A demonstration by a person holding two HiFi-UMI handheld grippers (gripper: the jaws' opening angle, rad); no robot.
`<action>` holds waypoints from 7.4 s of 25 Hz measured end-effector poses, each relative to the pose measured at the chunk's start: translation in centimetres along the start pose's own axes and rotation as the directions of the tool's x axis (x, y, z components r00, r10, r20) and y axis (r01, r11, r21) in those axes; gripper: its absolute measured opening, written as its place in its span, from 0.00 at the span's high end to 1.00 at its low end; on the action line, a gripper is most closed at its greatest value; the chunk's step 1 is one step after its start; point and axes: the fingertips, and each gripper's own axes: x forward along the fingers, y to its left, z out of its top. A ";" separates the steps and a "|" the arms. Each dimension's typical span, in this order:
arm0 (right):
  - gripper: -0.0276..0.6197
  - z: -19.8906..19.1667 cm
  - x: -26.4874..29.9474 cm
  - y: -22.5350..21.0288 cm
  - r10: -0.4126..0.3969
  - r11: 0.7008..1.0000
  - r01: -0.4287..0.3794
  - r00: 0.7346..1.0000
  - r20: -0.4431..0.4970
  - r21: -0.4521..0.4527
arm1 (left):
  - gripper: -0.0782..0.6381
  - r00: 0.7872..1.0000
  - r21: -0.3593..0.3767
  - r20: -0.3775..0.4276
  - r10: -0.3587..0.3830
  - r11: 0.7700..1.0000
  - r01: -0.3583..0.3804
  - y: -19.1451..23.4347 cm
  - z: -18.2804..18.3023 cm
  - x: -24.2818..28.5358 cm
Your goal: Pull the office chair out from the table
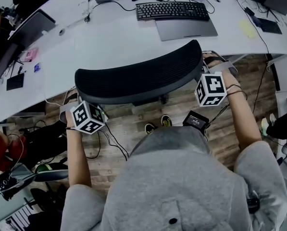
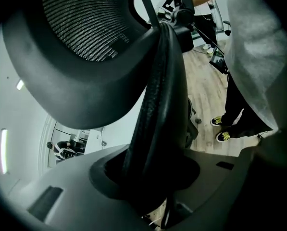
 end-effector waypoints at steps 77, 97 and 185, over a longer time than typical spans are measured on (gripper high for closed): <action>0.79 3.6 -17.0 19.7 -0.003 0.998 0.005 1.000 0.031 -0.061 | 0.67 0.998 -0.033 -0.044 0.035 0.999 -0.037 -21.5 -0.8 -18.7; 0.79 5.0 -23.7 26.9 -0.006 0.999 0.007 1.000 0.024 -0.045 | 0.67 0.999 0.006 -0.034 0.021 1.000 -0.020 -28.5 -0.6 -24.9; 0.78 11.3 -48.8 54.7 -0.006 0.999 0.009 0.999 0.045 -0.052 | 0.67 0.998 -0.041 -0.054 0.020 0.999 -0.022 -57.2 -2.7 -50.8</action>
